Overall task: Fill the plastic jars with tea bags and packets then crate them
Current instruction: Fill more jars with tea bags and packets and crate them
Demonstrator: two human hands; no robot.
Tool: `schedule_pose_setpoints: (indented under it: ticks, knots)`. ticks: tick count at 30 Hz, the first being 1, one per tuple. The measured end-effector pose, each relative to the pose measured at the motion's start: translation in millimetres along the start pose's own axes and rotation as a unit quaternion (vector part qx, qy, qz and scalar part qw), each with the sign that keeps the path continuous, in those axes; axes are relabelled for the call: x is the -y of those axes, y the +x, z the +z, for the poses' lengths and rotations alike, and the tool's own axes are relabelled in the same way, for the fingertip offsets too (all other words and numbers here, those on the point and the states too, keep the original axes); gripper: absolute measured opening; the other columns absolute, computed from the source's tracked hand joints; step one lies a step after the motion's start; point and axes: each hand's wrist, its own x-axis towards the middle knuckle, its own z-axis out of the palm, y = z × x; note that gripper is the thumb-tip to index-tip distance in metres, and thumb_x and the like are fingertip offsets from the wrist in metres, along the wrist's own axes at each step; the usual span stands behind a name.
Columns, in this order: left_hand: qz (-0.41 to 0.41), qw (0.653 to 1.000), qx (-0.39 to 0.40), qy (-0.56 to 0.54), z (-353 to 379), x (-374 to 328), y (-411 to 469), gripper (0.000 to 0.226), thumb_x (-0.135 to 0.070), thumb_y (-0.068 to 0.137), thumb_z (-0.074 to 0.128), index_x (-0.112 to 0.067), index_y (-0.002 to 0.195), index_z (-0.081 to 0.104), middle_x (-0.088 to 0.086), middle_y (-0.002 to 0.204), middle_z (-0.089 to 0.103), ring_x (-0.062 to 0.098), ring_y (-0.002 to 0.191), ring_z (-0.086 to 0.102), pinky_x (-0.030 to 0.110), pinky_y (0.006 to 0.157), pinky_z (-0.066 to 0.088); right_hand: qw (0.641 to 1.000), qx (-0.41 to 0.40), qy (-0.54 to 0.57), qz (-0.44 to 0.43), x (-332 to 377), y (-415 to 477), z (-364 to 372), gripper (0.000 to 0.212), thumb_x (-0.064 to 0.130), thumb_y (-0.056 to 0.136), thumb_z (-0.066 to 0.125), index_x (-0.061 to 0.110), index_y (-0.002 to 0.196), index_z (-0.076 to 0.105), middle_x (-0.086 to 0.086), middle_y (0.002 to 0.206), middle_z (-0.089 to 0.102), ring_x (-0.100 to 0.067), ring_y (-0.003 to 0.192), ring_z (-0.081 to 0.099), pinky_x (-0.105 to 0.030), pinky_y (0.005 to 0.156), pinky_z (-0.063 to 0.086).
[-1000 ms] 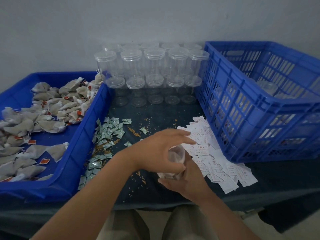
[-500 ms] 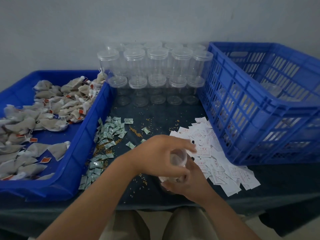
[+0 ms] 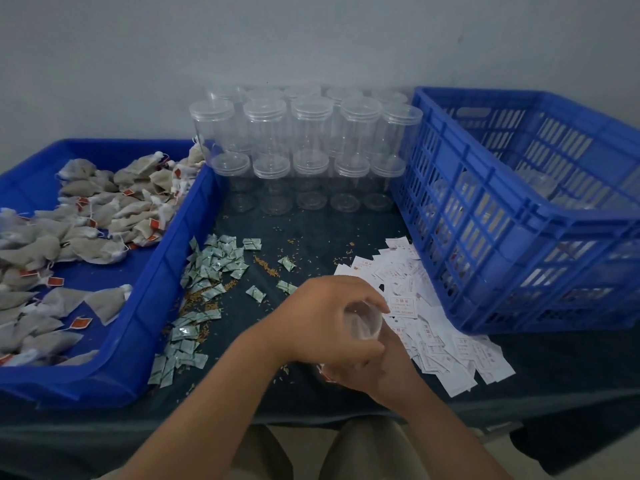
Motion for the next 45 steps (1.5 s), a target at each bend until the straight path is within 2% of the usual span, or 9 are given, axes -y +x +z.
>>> schedule_pose_setpoints:
  ticks: [6,9,13,17,27,31,35,39,45]
  knots:
    - [-0.063,0.994,0.074,0.047,-13,2,2,0.064,-0.063,0.077,0.078,-0.048,0.137,0.061,-0.028,0.155,0.044,-0.005,0.145,0.033,0.023,0.116,0.035,0.997,-0.047,0.065,-0.001,0,1,8,0.084,0.062,0.067,0.095,0.042,0.137,0.054,0.014,0.121,0.073,-0.010,0.106,0.074,-0.021,0.078,0.060]
    - [-0.179,0.973,-0.020,0.145,17,-20,1,0.067,-0.092,0.073,0.050,-0.044,0.118,0.063,-0.023,0.124,0.060,0.003,0.118,0.054,0.030,0.096,0.049,0.995,-0.030,-0.090,-0.043,-1,6,18,0.066,0.060,0.077,0.079,0.048,0.132,0.045,0.036,0.124,0.054,0.010,0.109,0.059,-0.006,0.075,0.049]
    - [-0.072,0.982,-0.069,0.162,25,-24,3,0.025,-0.061,0.084,0.069,-0.036,0.081,0.063,-0.019,0.087,0.064,0.001,0.089,0.058,0.027,0.077,0.048,0.979,-0.017,-0.201,-0.026,7,1,13,0.059,0.067,0.073,0.054,0.050,0.129,0.048,0.029,0.119,0.047,0.020,0.097,0.036,0.000,0.045,0.027]
    - [0.038,0.996,0.065,-0.041,-10,2,-1,0.018,-0.028,0.080,0.081,-0.034,0.097,0.079,-0.019,0.104,0.076,0.007,0.107,0.070,0.034,0.096,0.056,0.999,0.043,0.017,-0.007,-3,-1,0,0.069,0.051,0.068,0.093,0.053,0.128,0.059,0.023,0.123,0.071,0.000,0.112,0.071,-0.020,0.085,0.058]
    - [-0.089,0.994,-0.061,-0.023,-32,38,-46,0.089,-0.069,0.077,0.081,-0.041,0.152,0.043,-0.031,0.146,0.049,-0.006,0.131,0.053,0.029,0.106,0.053,0.992,-0.047,0.113,0.028,1,-1,1,0.087,0.029,0.071,0.101,0.032,0.143,0.053,-0.001,0.135,0.068,-0.028,0.126,0.068,-0.055,0.100,0.060]
    - [-0.157,0.986,-0.044,-0.024,4,-3,-29,0.109,-0.103,0.066,0.053,-0.049,0.156,0.024,-0.026,0.154,0.041,-0.008,0.134,0.042,0.024,0.107,0.042,0.997,-0.063,0.021,0.025,0,-1,11,0.054,0.036,0.076,0.093,0.037,0.120,0.062,0.017,0.118,0.074,-0.008,0.109,0.074,-0.022,0.083,0.061]
    - [-0.211,0.960,-0.146,0.111,37,-29,-5,0.091,-0.099,0.066,0.055,-0.040,0.135,0.056,-0.021,0.131,0.056,0.003,0.120,0.053,0.029,0.101,0.048,0.998,0.003,-0.044,0.046,-12,-2,14,0.058,0.036,0.084,0.087,0.015,0.135,0.069,0.012,0.131,0.070,-0.023,0.135,0.062,0.004,0.101,0.031]
    - [-0.103,0.985,-0.126,0.061,23,-14,-2,0.039,-0.056,0.071,0.076,-0.041,0.106,0.072,-0.023,0.106,0.067,-0.002,0.099,0.063,0.021,0.087,0.053,0.999,-0.034,-0.029,0.022,-9,3,4,0.077,0.039,0.065,0.098,0.058,0.126,0.055,0.034,0.115,0.069,0.009,0.110,0.068,-0.005,0.083,0.051]
    - [-0.045,0.997,-0.069,0.009,12,0,1,0.046,-0.041,0.067,0.081,-0.039,0.113,0.072,-0.026,0.111,0.069,-0.003,0.109,0.064,0.011,0.087,0.045,0.997,-0.059,0.021,0.033,3,5,2,0.083,0.046,0.067,0.098,0.046,0.136,0.052,0.025,0.123,0.068,0.002,0.113,0.069,-0.009,0.081,0.054]
